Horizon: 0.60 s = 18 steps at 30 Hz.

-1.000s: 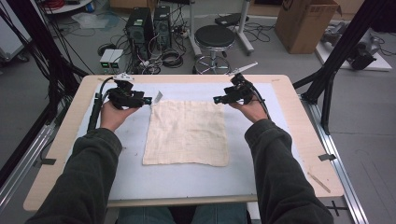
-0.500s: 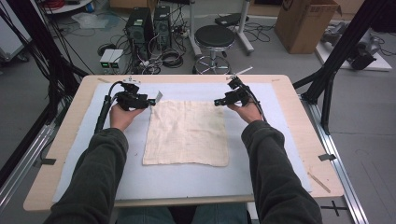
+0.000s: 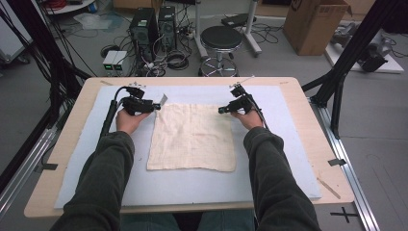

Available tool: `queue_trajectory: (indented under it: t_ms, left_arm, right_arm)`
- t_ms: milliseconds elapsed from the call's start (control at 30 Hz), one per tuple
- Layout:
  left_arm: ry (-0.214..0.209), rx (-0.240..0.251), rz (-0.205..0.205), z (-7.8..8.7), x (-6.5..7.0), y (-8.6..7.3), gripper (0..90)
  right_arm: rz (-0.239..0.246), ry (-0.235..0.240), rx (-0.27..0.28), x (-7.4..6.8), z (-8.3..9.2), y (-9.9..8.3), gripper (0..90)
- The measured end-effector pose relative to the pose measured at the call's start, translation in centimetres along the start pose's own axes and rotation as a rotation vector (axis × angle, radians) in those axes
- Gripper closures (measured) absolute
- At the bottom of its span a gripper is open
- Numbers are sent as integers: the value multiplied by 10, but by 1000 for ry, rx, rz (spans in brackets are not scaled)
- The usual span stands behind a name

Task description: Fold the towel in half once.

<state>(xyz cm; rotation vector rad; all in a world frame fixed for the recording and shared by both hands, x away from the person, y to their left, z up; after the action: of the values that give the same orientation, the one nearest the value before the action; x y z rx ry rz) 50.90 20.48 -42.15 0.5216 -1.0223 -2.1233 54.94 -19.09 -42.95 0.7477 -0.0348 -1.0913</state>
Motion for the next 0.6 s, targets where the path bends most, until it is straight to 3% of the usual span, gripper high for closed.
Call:
queue_trajectory:
  t_ms: [267,433,600]
  left_arm:
    - [17,1,45,-8,1,-2,538]
    - [24,-30,50,-13,2,-5,550]
    - [33,-58,60,-19,3,-8,567]
  right_arm:
    - [-28,-3,13,3,-3,0,338]
    - [-13,-17,0,1,-10,-1,371]
    - [-43,-23,8,4,-9,-1,419]
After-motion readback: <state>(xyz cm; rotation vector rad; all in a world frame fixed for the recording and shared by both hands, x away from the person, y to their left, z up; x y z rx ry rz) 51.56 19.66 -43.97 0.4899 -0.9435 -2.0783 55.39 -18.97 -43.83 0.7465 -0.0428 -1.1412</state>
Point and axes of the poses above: each handheld gripper's, and its own axes: z roughly backward along the jaws, y roughly out of its top, x roughly to its right, the point moved 1 cm from there along -z, roughly forward along the jaws, and after that the axes turned 14 degrees about -z, right-handed, at the moved point
